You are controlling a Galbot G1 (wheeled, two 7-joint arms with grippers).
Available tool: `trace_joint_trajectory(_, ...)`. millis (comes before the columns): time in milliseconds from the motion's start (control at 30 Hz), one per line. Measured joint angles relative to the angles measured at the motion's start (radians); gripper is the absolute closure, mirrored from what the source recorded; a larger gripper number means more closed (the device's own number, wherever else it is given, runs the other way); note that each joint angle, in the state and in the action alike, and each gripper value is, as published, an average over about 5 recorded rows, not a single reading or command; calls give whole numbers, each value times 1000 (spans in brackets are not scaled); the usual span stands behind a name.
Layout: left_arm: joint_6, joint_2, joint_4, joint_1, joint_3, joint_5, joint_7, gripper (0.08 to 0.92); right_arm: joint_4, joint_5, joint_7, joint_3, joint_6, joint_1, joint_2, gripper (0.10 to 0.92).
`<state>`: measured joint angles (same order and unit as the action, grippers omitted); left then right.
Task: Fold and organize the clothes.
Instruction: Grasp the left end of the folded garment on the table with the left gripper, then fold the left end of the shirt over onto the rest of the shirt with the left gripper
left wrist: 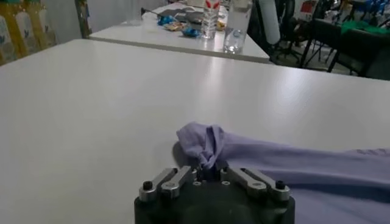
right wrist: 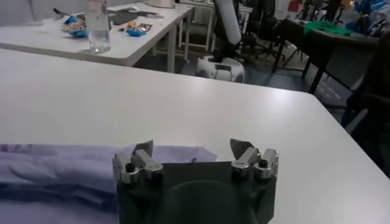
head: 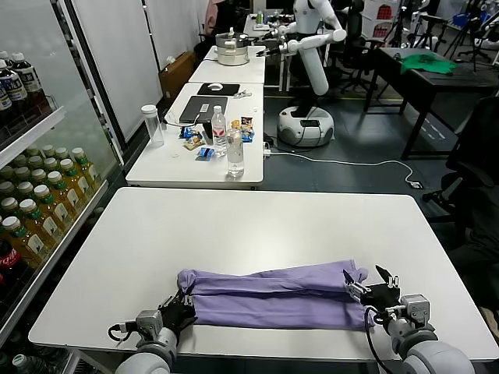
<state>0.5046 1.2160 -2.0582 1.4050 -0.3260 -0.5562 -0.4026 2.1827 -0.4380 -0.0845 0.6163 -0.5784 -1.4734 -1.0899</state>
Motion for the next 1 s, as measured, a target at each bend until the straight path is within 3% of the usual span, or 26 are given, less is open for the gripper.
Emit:
trace_joint_trajectory(567,24,-170,14,-92,-275,-354,10,878,-17,-42,-2,11,1,35,32,203)
trace_joint_trajectory(733,45,-168,-38,-93,-305,-519,23,878,-25,-42,-2,4,1,44,34,203)
trace_joint_trajectory(1000,59,-106,-130,-109,-260,-710,34,878,-38,-45,0,7,1,51,48,203)
